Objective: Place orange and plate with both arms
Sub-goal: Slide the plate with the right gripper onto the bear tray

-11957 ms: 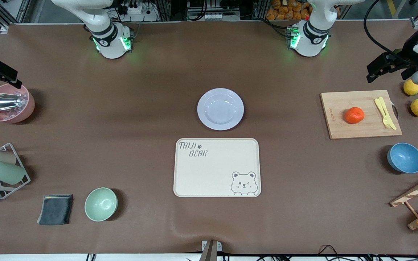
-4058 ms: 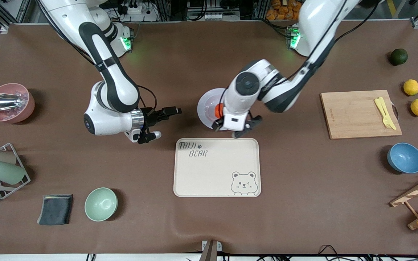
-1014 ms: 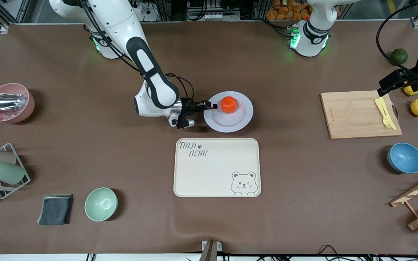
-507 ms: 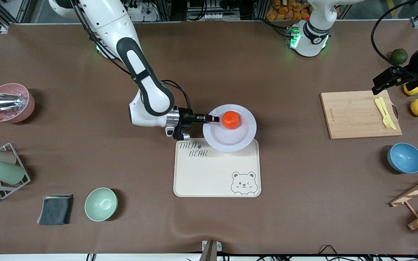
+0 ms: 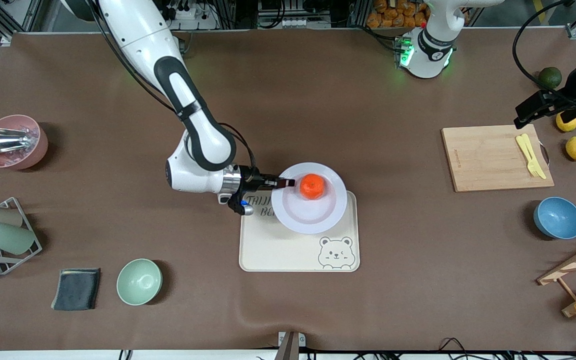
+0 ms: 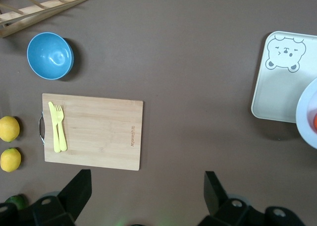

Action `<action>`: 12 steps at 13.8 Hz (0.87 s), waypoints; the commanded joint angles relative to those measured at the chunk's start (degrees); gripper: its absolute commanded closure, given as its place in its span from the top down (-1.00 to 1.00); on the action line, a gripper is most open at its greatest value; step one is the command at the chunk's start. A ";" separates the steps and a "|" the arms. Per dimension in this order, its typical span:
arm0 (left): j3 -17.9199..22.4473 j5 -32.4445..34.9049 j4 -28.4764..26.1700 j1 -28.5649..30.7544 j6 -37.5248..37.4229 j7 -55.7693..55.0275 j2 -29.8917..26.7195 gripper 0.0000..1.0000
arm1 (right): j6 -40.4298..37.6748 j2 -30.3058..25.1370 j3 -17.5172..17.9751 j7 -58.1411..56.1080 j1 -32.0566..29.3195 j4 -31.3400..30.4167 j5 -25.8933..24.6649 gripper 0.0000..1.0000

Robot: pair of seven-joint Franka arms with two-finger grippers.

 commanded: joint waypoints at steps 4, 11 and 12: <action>1.43 -0.25 -1.99 -0.89 1.44 2.02 -2.29 1.00 | -0.56 7.66 0.70 1.99 -4.31 8.21 -4.92 -1.00; 1.96 -0.25 -2.17 -0.97 1.53 5.10 -2.38 1.00 | -0.47 11.36 0.70 1.38 -5.45 11.13 -6.93 -1.00; 2.05 -0.25 -1.90 -0.97 1.53 5.28 -2.12 1.00 | -0.47 11.36 0.70 1.37 -5.80 11.21 -7.55 -1.00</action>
